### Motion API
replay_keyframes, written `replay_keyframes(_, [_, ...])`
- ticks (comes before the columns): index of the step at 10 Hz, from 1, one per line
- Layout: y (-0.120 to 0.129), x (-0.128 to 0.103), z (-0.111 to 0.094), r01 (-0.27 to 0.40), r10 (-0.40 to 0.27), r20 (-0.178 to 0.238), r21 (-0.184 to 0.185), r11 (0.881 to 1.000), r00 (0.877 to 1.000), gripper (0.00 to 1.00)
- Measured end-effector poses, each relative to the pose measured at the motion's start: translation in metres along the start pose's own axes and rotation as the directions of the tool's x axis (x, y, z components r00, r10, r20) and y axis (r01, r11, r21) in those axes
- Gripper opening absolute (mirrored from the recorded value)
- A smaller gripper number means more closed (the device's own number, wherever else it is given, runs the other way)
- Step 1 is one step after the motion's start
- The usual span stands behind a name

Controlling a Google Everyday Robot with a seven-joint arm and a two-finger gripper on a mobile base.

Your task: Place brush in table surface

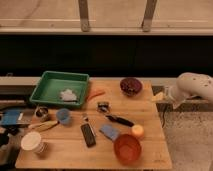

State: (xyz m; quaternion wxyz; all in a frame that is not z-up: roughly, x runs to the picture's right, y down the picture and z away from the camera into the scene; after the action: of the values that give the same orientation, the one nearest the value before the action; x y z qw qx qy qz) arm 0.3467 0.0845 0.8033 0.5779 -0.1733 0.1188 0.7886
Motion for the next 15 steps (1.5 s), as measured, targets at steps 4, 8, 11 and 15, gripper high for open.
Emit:
replay_keyframes(4, [0.0,0.0,0.0,0.0,0.0,0.0,0.0,1.0,1.0,0.8])
replay_keyframes(8, [0.01,0.005,-0.006,0.042,-0.046,-0.046,-0.075,0.996,0.998,0.8])
replay_keyframes(11, [0.067,0.021,-0.005,0.192,-0.201,-0.071,-0.118,0.974,0.977,0.8])
replay_keyframes(15, [0.141,0.083,-0.005,0.469,-0.48,-0.076,-0.119,0.875,0.874,0.8])
